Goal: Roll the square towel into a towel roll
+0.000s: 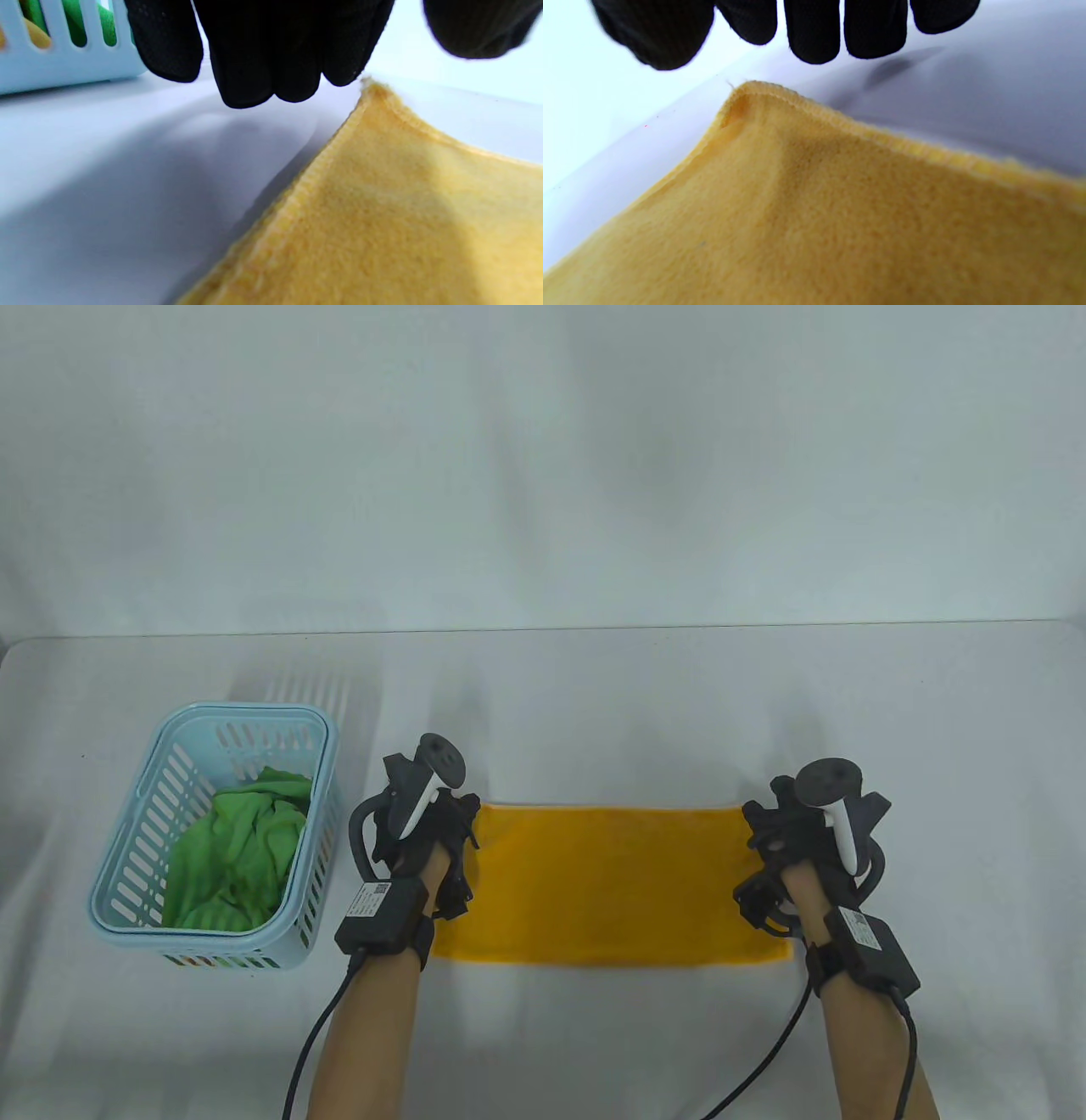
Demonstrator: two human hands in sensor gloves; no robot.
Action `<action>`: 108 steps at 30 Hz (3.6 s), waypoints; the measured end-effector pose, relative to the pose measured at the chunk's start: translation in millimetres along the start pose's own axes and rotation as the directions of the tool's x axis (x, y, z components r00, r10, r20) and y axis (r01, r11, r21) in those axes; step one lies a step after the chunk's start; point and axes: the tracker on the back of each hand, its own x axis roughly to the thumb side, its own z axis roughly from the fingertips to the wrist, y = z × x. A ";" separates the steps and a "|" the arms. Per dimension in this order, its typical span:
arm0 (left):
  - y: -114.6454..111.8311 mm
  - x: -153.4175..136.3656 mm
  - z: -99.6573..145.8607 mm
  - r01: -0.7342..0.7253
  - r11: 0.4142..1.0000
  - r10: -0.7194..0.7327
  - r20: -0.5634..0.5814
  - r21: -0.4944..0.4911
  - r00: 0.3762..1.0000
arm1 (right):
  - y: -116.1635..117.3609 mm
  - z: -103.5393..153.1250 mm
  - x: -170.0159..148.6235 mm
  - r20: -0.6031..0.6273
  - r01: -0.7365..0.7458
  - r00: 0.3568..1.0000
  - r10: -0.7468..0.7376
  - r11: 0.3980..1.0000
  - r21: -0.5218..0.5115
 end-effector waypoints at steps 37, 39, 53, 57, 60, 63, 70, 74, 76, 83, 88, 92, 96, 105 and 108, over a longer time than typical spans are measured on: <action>60.3 -58.2 167.8 -0.121 0.955 -0.022 0.469 0.271 0.883 | 1.8 191.4 107.5 0.612 -0.211 0.769 0.187 0.977 -0.034; 61.3 -62.9 169.2 -0.141 0.951 -0.006 0.471 0.276 0.882 | 11.3 198.8 112.3 0.630 -0.234 0.752 0.196 0.972 -0.024; 72.3 -77.1 173.8 -0.150 0.923 -0.026 0.445 0.355 0.895 | 151.3 240.5 149.6 0.742 -0.552 0.607 0.285 0.823 0.136; 74.5 -78.9 174.2 -0.165 0.920 -0.013 0.448 0.355 0.894 | 178.9 244.6 161.9 0.794 -0.602 0.555 0.249 0.779 0.177; 75.1 -79.8 173.5 -0.172 0.921 -0.004 0.450 0.350 0.893 | 191.2 246.3 169.5 0.801 -0.624 0.540 0.260 0.762 0.174; 75.1 -80.6 172.7 -0.177 0.922 0.003 0.451 0.344 0.893 | 200.5 243.7 176.2 0.781 -0.627 0.540 0.313 0.769 0.125; 75.1 -80.2 172.8 -0.172 0.925 0.002 0.450 0.339 0.893 | 217.9 238.7 185.3 0.732 -0.657 0.540 0.415 0.752 0.058; 74.7 -79.9 172.7 -0.169 0.925 -0.002 0.451 0.339 0.893 | 219.9 237.5 189.9 0.722 -0.638 0.551 0.418 0.769 0.042; 74.2 -79.7 172.5 -0.164 0.927 -0.006 0.449 0.338 0.893 | 217.0 233.2 192.1 0.728 -0.618 0.577 0.371 0.781 0.092; 72.4 -78.0 171.4 -0.150 0.932 -0.015 0.447 0.331 0.894 | 210.0 225.0 193.1 0.703 -0.553 0.647 0.295 0.816 0.167; 73.2 -80.2 170.5 -0.161 0.932 0.000 0.442 0.326 0.897 | 195.5 224.4 192.7 0.697 -0.516 0.676 0.239 0.829 0.217; 73.1 -80.5 170.4 -0.163 0.932 0.003 0.443 0.325 0.897 | 168.7 226.5 188.5 0.681 -0.463 0.712 0.171 0.843 0.273; 71.7 -79.7 170.4 -0.160 0.934 0.001 0.446 0.320 0.895 | 142.6 227.9 177.1 0.668 -0.397 0.743 0.046 0.834 0.383; 65.3 -76.2 168.7 -0.135 0.945 -0.012 0.443 0.299 0.896 | 85.8 219.2 160.7 0.633 -0.089 0.751 -0.186 0.922 0.377; 63.1 -73.9 168.9 -0.129 0.950 -0.014 0.452 0.285 0.892 | 73.2 217.7 158.5 0.636 -0.061 0.744 -0.207 0.926 0.373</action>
